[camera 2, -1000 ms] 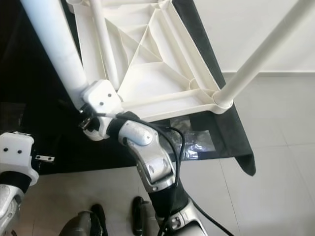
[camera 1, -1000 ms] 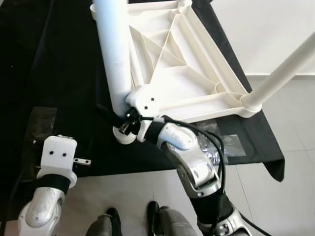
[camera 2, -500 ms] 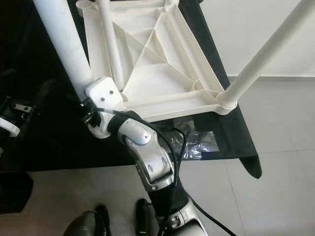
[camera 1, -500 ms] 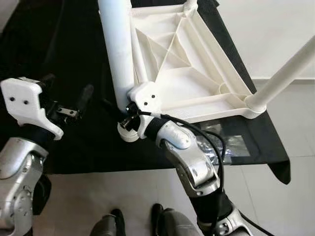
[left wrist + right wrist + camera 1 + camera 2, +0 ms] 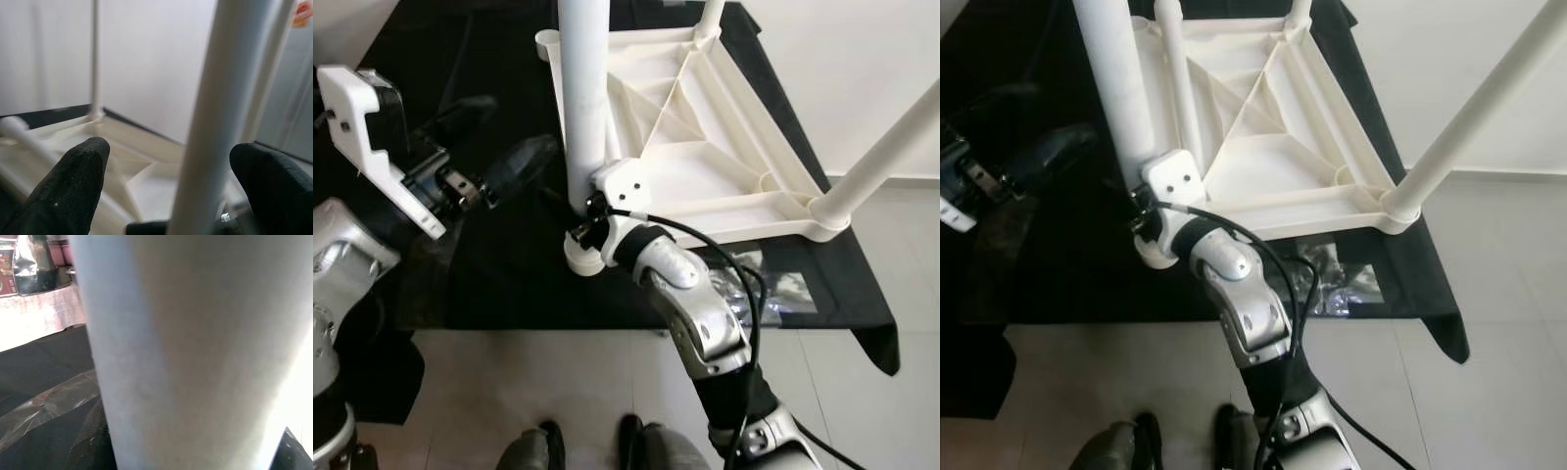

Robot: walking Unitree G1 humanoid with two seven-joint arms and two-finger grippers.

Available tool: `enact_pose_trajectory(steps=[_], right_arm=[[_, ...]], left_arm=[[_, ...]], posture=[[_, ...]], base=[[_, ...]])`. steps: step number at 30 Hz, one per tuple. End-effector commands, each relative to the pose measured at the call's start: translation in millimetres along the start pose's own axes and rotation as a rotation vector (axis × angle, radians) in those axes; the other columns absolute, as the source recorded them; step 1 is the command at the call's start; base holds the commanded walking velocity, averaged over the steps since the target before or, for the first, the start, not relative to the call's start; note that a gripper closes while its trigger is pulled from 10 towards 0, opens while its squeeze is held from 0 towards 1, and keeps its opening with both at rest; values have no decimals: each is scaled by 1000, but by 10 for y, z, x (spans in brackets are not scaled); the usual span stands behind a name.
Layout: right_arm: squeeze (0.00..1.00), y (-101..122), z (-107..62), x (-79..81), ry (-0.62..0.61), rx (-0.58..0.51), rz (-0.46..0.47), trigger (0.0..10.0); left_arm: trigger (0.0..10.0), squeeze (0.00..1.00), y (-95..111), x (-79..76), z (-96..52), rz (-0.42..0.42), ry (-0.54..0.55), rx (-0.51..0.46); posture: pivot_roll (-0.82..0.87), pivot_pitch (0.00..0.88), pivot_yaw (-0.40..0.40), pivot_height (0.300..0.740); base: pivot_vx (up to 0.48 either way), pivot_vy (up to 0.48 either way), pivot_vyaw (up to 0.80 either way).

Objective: Building children table

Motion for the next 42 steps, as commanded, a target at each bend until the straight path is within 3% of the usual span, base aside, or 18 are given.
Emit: enact_pose_trajectory(steps=[1, 3, 6, 7, 9, 14, 20, 21, 28, 37, 38, 41, 42], right_arm=[[0, -404, -57, 18, -9, 135, 59, 10000], [0, -392, -25, 54, 6, 125, 59, 10000], [0, -382, -6, 68, 13, 119, 59, 10000], [0, -357, 13, 93, 25, 109, 57, 10000], [0, -318, 46, 140, 45, 91, 58, 10000], [0, -309, 76, 198, 64, 85, 53, 10000], [0, -310, 89, 219, 73, 83, 47, 10000], [0, -310, 96, 216, 74, 82, 44, 10000], [0, -282, 124, 141, 71, 74, 33, 10000], [0, -216, 144, 23, 71, 57, 43, 10000], [1000, -148, 146, -24, 113, 33, 57, 10000], [1000, 98, 103, -81, 303, -54, 69, 10000], [1000, 98, 103, -81, 303, -54, 69, 10000]], left_arm=[[10000, 1000, -23, -105, 40, -27, -80, 25], [10000, 1000, 46, -147, 147, -35, -144, 18], [10000, 1000, 79, -134, 205, -28, -153, 22], [10000, 0, 70, -124, 273, -26, -154, 27], [10000, 0, 55, -135, 415, -27, -166, 26], [10000, 0, -2, -253, 563, -41, -234, 58], [10000, 0, -47, -286, 577, -36, -269, 101], [0, 0, -64, -288, 579, -33, -279, 117], [0, 0, -135, -217, 573, 32, -274, 177], [0, 0, -150, -192, 558, 54, -268, 190], [0, 0, -149, -194, 552, 56, -268, 191], [0, 0, -167, -211, 548, 55, -274, 192], [0, 0, -167, -211, 548, 55, -274, 192]], posture=[[-169, 193, -49, 740], [-172, 187, -43, 740], [-171, 184, -41, 740], [-172, 183, -38, 740], [-167, 180, -34, 740], [-169, 179, -29, 740], [-171, 177, -22, 740], [-171, 177, -22, 740], [-168, 172, -24, 740], [-164, 171, -21, 740], [-160, 173, -21, 740], [-158, 178, -20, 740], [-158, 178, -20, 740]], base=[[0, 0, 0], [0, 0, 0], [0, 0, 0], [0, 0, 0], [0, 0, 0], [0, 0, 0], [0, 0, 0], [0, 0, 0], [0, 0, 0], [0, 0, 0], [0, 0, 0], [0, 0, 0], [0, 0, 0]])
Point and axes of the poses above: a point about 5 cm out from each wrist's last joint towards the gripper, its own z axis pointing out of the wrist towards the gripper, its own y axis along the axis of the wrist's last joint, x = y × z, the point moved 6 cm from there along z, pointing out of the wrist towards the gripper, and after that the axes turned 2 degrees about -z, right-handed, at the moved point
